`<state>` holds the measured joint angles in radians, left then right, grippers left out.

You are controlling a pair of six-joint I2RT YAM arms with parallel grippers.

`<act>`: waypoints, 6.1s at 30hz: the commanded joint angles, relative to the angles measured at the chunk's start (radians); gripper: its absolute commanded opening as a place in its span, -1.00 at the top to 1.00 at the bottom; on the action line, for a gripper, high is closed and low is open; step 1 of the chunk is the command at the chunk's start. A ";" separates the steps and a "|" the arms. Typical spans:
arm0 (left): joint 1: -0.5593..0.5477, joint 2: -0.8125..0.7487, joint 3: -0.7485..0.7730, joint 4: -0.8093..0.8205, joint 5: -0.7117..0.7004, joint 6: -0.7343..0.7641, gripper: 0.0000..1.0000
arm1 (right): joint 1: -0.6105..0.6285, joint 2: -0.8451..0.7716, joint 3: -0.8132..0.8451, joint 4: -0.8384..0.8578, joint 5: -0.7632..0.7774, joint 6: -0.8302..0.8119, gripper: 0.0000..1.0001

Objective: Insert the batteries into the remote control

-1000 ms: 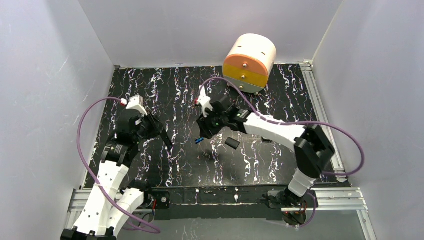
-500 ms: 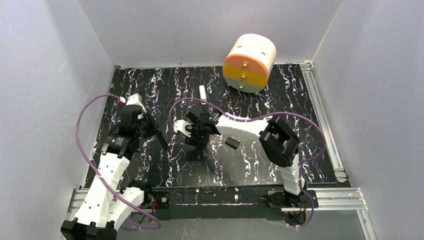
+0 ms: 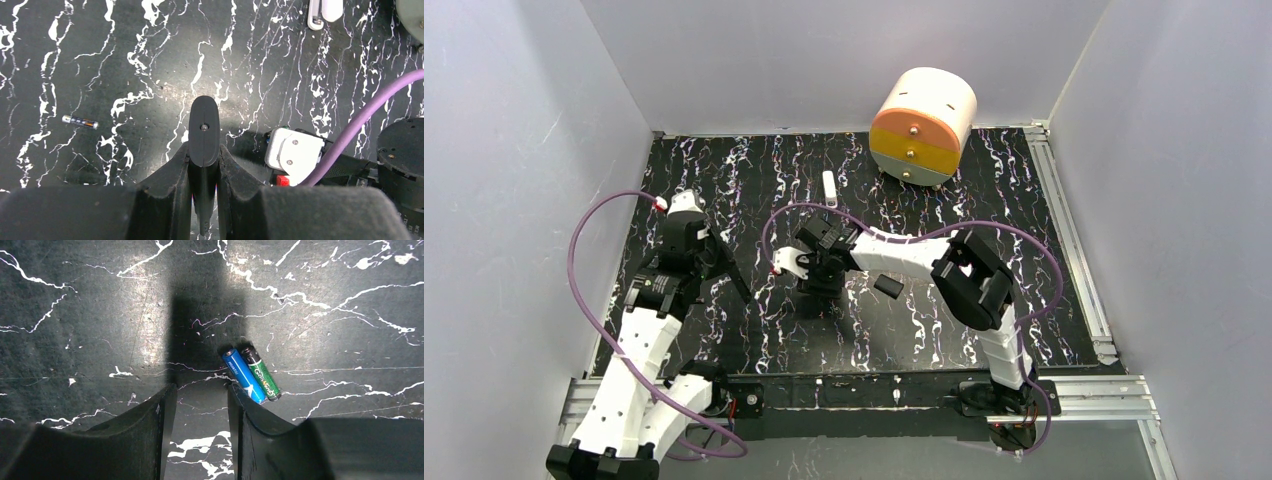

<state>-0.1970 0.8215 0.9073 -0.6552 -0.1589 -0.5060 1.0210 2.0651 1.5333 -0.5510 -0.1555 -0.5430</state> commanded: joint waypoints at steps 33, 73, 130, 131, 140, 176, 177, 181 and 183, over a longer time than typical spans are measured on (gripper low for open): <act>0.024 -0.007 0.041 -0.048 -0.124 -0.001 1.00 | -0.012 0.050 0.092 0.020 -0.018 -0.049 0.13; 0.042 -0.004 0.030 -0.029 -0.081 0.000 1.00 | 0.020 0.006 -0.019 -0.022 0.148 0.031 0.64; -0.165 0.242 -0.160 0.844 0.658 -0.406 1.00 | -0.165 -0.769 -0.334 0.463 0.018 1.178 0.88; -0.165 0.245 -0.159 0.864 0.675 -0.415 1.00 | -0.164 -0.775 -0.337 0.459 0.017 1.175 0.88; -0.163 0.295 -0.115 0.955 0.826 -0.446 1.00 | -0.165 -0.853 -0.440 0.515 -0.012 1.141 0.87; -0.145 0.330 -0.047 1.028 0.896 -0.621 1.00 | -0.098 -0.853 -0.445 0.493 0.044 0.966 0.78; -0.144 0.329 -0.045 1.027 0.894 -0.629 1.00 | -0.094 -0.852 -0.448 0.496 0.046 0.965 0.76; -0.143 0.328 -0.038 1.028 0.884 -0.655 1.00 | -0.087 -0.851 -0.450 0.494 0.050 0.962 0.73; -0.140 0.327 -0.035 1.028 0.882 -0.668 1.00 | -0.083 -0.852 -0.449 0.484 0.061 0.957 0.70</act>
<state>-0.3397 1.1637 0.8158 0.3363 0.7010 -1.1191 0.9249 1.2308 1.0859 -0.0910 -0.1230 0.4400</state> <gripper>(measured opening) 0.151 0.141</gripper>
